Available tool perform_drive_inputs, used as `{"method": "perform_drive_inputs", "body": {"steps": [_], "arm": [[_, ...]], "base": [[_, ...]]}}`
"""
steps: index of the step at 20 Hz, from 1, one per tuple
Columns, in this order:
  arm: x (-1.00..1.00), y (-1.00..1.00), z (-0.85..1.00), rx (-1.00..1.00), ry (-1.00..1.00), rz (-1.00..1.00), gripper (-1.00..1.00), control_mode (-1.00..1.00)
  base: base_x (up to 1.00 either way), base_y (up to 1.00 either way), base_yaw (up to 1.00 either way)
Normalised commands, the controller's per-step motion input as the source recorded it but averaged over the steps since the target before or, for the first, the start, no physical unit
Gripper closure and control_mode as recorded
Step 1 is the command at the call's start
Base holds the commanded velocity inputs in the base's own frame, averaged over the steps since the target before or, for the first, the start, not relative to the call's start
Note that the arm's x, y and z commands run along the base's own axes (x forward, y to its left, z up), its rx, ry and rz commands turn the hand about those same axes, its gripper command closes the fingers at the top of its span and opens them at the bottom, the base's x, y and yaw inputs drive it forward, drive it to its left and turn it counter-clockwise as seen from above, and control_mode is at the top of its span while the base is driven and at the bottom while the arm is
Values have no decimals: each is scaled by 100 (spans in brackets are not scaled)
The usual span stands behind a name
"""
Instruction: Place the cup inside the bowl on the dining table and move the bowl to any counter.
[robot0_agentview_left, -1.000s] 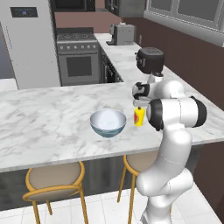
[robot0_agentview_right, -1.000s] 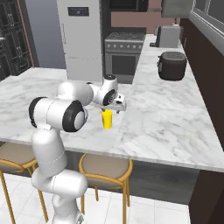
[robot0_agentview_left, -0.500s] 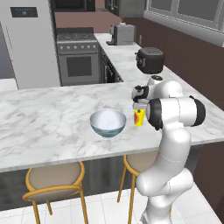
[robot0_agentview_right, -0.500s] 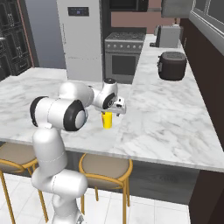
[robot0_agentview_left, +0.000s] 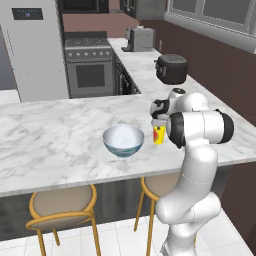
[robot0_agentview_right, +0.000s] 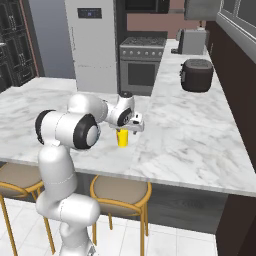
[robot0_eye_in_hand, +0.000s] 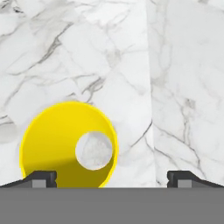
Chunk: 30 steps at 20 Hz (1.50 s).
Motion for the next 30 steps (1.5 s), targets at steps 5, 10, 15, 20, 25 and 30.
{"method": "perform_drive_inputs", "body": {"steps": [5,10,15,20,25,30], "arm": [[0,0,-15,0,0,0,-100,-100],[1,-1,-18,0,0,0,-100,-100],[6,-5,-24,0,0,0,-100,-100],[0,-1,-4,0,0,0,-100,-100],[0,0,0,0,0,0,100,-100],[0,0,0,0,0,0,100,-100]], "base": [[0,0,0],[0,0,0],[0,0,0],[0,0,0],[0,0,0],[0,0,0]]}}
